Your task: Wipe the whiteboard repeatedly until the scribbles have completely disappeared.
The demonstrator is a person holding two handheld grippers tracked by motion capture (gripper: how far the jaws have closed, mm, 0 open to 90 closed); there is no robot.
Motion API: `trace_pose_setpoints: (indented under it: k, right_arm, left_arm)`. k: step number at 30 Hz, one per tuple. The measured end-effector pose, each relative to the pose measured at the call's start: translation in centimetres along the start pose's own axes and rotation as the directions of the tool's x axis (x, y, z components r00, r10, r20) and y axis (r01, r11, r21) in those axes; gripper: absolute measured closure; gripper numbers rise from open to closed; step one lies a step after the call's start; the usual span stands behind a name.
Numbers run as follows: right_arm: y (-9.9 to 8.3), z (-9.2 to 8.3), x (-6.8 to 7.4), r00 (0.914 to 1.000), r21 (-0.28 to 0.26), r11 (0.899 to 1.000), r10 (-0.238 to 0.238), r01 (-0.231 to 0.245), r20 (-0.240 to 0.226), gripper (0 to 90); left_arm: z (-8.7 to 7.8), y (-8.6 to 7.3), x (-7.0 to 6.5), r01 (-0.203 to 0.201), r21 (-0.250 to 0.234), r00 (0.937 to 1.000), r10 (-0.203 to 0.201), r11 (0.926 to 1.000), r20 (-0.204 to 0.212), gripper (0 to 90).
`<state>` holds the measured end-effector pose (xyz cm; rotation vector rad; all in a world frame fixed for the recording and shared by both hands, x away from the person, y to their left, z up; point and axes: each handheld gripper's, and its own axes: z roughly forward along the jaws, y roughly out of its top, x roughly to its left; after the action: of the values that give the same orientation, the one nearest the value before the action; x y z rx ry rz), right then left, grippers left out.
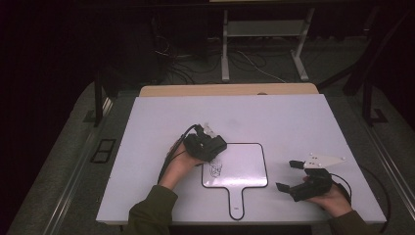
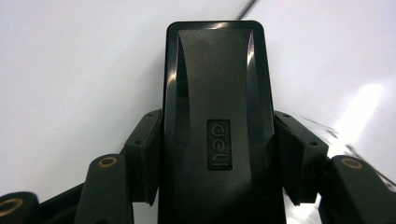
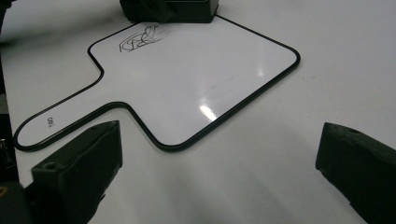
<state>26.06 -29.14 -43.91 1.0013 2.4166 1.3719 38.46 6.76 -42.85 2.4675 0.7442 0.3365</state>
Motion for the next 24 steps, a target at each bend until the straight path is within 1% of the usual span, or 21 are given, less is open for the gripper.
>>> trace_pose_setpoints:
  k: [1, 2, 3, 4, 5, 6, 9, 10, 13, 15, 18, 19, 20, 22, 23, 24]
  right_arm:
    - [0.0, 0.0, 0.0, 1.0, 0.001, 1.0, 0.0, 0.0, 0.0, 0.0]
    - [0.0, 0.0, 0.0, 1.0, 0.0, 1.0, 0.001, -0.001, 0.001, 0.0]
    - [0.0, -0.1, 0.1, 1.0, 0.0, 1.0, 0.001, -0.001, 0.001, 0.0]
    - [0.0, 0.0, 0.1, 1.0, -0.002, 1.0, 0.002, -0.002, 0.001, 0.0]
    - [0.0, 0.0, 0.0, 1.0, -0.001, 1.0, 0.001, -0.001, 0.001, 0.0]
    - [0.0, 0.0, 0.0, 1.0, -0.001, 1.0, -0.002, 0.002, 0.0, 0.0]
    - [0.0, 0.0, 0.0, 1.0, -0.002, 1.0, -0.002, 0.002, -0.002, 0.0]
    - [0.0, 0.0, 0.0, 1.0, -0.003, 1.0, -0.002, 0.002, -0.002, 0.0]
    - [0.0, 0.0, 0.0, 1.0, -0.002, 1.0, 0.0, 0.0, 0.0, 0.0]
    - [0.0, 0.0, 0.0, 1.0, -0.001, 1.0, 0.001, -0.001, -0.001, 0.0]
    - [0.0, 0.0, 0.0, 1.0, 0.0, 1.0, 0.0, 0.0, -0.001, 0.0]
    - [0.0, 0.0, 0.0, 1.0, 0.0, 1.0, -0.001, 0.001, -0.001, 0.0]
    - [0.0, 0.0, 0.0, 1.0, 0.001, 1.0, 0.0, 0.0, -0.001, 0.0]
    - [0.0, 0.0, 0.0, 1.0, 0.002, 1.0, 0.0, 0.0, -0.002, 0.0]
    - [0.0, 0.0, 0.0, 1.0, 0.0, 1.0, 0.0, 0.0, -0.003, 0.0]
    - [0.0, 0.0, 0.0, 1.0, 0.001, 1.0, 0.0, 0.0, -0.003, 0.0]
  left_arm:
    - [0.0, 0.0, 0.4, 0.004, 0.01, 1.0, -0.004, 0.9999, -0.003, 38.9]
    - [0.1, 0.0, 0.7, 0.019, 0.001, 0.9997, -0.019, 0.9998, -0.016, 38.9]
    - [0.1, 0.0, 1.0, 0.021, 0.002, 0.9993, -0.02, 0.9998, -0.03, 38.9]
    - [0.1, 0.1, 1.3, 0.014, 0.005, 0.9994, -0.014, 0.9999, -0.032, 38.9]
    - [0.2, 0.1, 1.4, 0.026, 0.008, 0.9993, -0.026, 0.9996, -0.027, 38.9]
    - [0.2, 0.1, 1.5, 0.029, 0.003, 0.9993, -0.029, 0.9996, -0.025, 38.9]
    - [0.1, 0.2, 1.1, 0.015, 0.013, 0.9997, -0.015, 0.9998, -0.017, 38.9]
    - [0.0, 0.2, 0.9, 0.007, 0.021, 0.9999, -0.006, 0.9998, -0.011, 38.9]
    - [-0.1, 0.2, -0.2, -0.014, 0.02, 0.9994, 0.013, 0.9997, 0.031, 38.9]
    - [-0.3, 0.1, -1.1, -0.025, 0.022, 0.9985, 0.024, 0.9994, 0.049, 38.9]
    - [-0.5, -0.1, -2.3, -0.05, 0.021, 0.9966, 0.049, 0.9985, 0.067, 38.9]
    - [-0.6, -0.1, -2.6, -0.055, 0.027, 0.996, 0.053, 0.9981, 0.072, 38.9]
    - [-0.7, -0.2, -3.0, -0.058, 0.022, 0.9953, 0.056, 0.9981, 0.078, 38.9]
    - [-0.8, -0.3, -3.7, -0.068, 0.021, 0.9936, 0.066, 0.9975, 0.092, 38.9]
    - [-0.8, -0.4, -4.0, -0.07, 0.011, 0.9925, 0.069, 0.9975, 0.101, 38.9]
    - [-1.0, -0.4, -4.3, -0.081, 0.018, 0.9908, 0.079, 0.9965, 0.11, 38.9]
